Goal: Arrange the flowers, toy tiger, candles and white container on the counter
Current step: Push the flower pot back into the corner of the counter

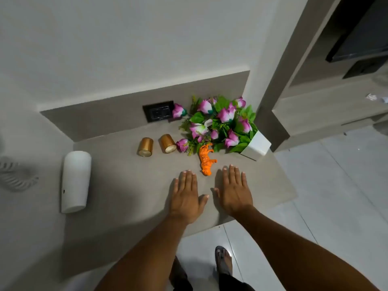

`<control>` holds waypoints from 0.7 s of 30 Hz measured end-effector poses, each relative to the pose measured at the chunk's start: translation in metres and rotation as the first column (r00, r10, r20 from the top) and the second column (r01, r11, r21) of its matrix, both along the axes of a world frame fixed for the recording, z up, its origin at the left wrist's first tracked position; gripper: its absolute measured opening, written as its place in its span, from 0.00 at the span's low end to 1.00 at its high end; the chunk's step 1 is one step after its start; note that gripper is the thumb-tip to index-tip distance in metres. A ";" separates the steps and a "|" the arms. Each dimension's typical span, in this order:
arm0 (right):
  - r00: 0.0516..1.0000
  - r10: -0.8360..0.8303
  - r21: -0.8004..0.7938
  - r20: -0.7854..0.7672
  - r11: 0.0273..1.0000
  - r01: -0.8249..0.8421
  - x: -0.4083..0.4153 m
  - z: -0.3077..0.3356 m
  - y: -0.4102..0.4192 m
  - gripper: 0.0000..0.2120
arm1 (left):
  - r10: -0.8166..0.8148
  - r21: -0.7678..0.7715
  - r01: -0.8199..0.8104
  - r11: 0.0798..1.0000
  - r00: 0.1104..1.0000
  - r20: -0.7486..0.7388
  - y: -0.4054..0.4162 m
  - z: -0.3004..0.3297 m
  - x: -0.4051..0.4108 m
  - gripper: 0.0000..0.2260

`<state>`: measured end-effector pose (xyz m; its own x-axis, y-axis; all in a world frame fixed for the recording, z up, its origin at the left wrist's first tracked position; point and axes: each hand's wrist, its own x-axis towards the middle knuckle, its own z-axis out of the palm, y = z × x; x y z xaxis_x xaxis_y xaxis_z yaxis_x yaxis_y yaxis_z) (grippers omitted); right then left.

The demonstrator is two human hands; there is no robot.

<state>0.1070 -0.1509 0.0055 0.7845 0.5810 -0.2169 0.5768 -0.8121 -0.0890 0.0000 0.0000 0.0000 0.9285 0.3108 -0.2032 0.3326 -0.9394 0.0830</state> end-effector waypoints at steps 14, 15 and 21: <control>0.944 -0.324 0.177 0.055 0.934 0.310 0.113 0.046 -0.025 0.38 | 0.049 -0.002 -0.049 0.999 0.998 0.038 -0.004 -0.033 0.009 0.41; 0.942 -0.333 0.183 0.051 0.930 0.319 0.120 0.048 -0.025 0.39 | 0.049 0.004 -0.049 0.999 0.998 0.037 -0.004 -0.033 0.010 0.42; 0.923 -0.361 0.151 -0.137 0.913 0.379 0.160 0.062 -0.020 0.40 | 0.060 0.020 -0.061 0.998 0.998 0.019 -0.007 -0.033 0.015 0.42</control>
